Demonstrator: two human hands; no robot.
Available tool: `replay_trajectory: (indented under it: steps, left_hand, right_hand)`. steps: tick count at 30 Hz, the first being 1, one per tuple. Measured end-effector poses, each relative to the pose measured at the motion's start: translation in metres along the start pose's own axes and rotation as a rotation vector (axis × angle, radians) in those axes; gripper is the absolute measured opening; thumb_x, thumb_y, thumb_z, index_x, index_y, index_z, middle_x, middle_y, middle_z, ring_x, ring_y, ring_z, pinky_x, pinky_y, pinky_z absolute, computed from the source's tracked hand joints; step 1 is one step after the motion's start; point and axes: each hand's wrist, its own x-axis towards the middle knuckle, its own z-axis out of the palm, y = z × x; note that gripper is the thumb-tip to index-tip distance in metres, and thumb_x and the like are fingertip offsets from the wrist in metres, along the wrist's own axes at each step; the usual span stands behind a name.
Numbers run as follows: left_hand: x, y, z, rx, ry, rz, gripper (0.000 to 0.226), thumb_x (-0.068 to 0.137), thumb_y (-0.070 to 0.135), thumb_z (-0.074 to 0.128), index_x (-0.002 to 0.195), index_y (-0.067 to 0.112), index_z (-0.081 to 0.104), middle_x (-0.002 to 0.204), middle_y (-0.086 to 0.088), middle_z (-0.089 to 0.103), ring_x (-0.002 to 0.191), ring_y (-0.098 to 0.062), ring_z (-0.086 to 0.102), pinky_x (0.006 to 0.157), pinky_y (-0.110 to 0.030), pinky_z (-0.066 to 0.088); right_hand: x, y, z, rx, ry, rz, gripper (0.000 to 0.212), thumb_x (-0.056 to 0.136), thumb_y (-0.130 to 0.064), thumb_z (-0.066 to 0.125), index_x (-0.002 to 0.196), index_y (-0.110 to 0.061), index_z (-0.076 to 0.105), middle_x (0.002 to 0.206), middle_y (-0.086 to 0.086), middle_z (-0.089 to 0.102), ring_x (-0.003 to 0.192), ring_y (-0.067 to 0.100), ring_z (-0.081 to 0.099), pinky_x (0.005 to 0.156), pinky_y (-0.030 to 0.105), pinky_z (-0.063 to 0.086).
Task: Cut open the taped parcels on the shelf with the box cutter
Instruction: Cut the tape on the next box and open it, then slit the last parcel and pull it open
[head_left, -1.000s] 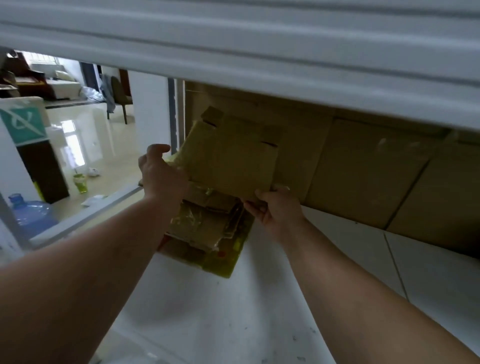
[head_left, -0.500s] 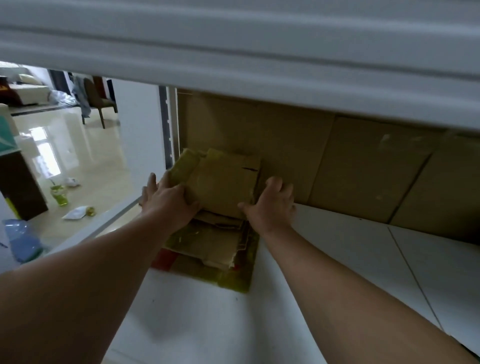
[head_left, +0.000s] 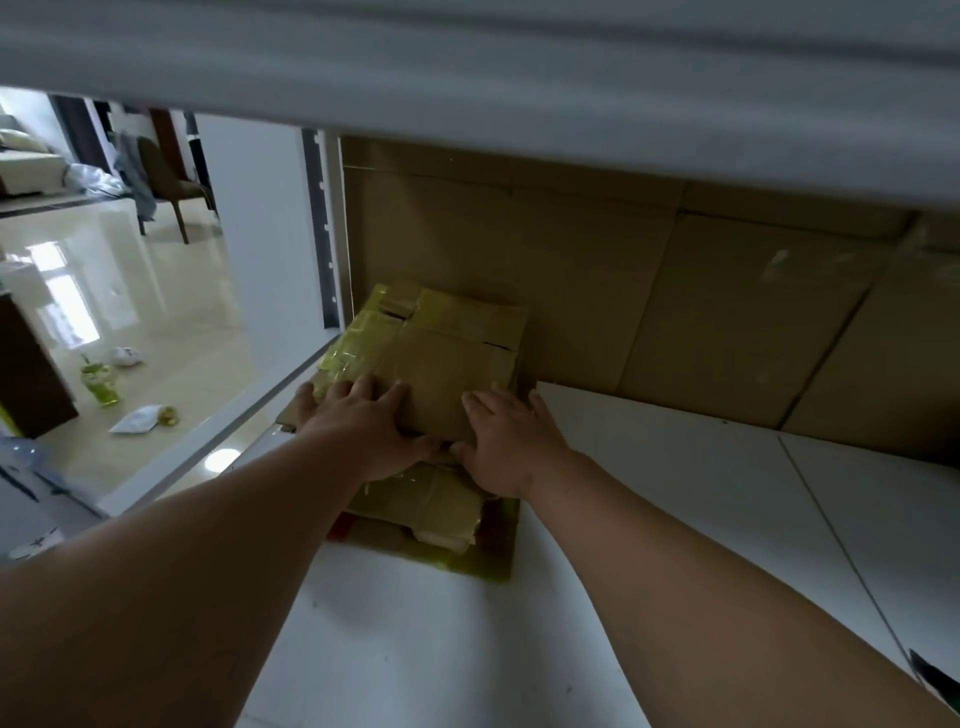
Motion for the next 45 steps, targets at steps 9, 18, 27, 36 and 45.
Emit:
replay_trajectory:
  steps: [9,18,27,36,45]
  left_hand:
    - [-0.003,0.011,0.005,-0.054,0.034,-0.040,0.096,0.075,0.086,0.028,0.148,0.024,0.021,0.163,-0.002,0.011,0.150,-0.028,0.002,0.115,-0.060,-0.005]
    - [-0.021,0.032,-0.014,-0.154,0.336,0.014,0.084,0.075,0.069,0.038,0.142,0.018,0.030,0.147,-0.007,0.020,0.135,-0.031,0.015,0.116,-0.049,0.011]
    - [-0.061,0.142,-0.036,-0.141,0.333,0.138,0.059,0.094,0.055,0.032,0.147,0.029,0.026,0.155,-0.005,0.018,0.142,-0.032,0.012,0.118,-0.053,0.002]
    - [-0.121,0.324,-0.025,-0.185,0.240,0.318,0.064,0.094,0.062,0.036,0.147,0.028,0.029,0.155,-0.002,0.022,0.141,-0.030,0.018,0.116,-0.052,0.008]
    - [-0.144,0.454,-0.014,-0.182,0.098,0.433,0.061,0.096,0.058,0.033,0.150,0.029,0.025,0.155,0.000,0.023,0.140,-0.028,0.023,0.115,-0.049,0.018]
  right_hand:
    - [0.002,-0.007,0.000,0.049,0.049,0.059,0.058,0.102,-0.047,0.034,0.152,-0.019,0.027,0.161,-0.001,0.020,0.149,0.023,0.014,0.120,0.053,-0.004]
    - [-0.034,0.015,0.002,0.104,0.396,0.020,0.037,0.100,-0.034,0.040,0.134,-0.022,0.048,0.136,0.001,0.045,0.129,0.023,0.039,0.116,0.040,0.016]
    - [-0.129,0.112,-0.003,0.052,0.230,0.168,0.040,0.097,-0.034,0.044,0.134,-0.024,0.052,0.137,0.003,0.045,0.130,0.025,0.040,0.115,0.041,0.017]
    - [-0.295,0.271,0.007,0.017,0.117,0.467,0.038,0.097,-0.029,0.046,0.131,-0.018,0.056,0.130,0.009,0.050,0.116,0.030,0.048,0.098,0.038,0.038]
    - [-0.376,0.357,0.025,0.123,0.112,0.648,0.041,0.096,-0.028,0.048,0.135,-0.019,0.053,0.133,0.008,0.048,0.122,0.030,0.045,0.102,0.039,0.036]
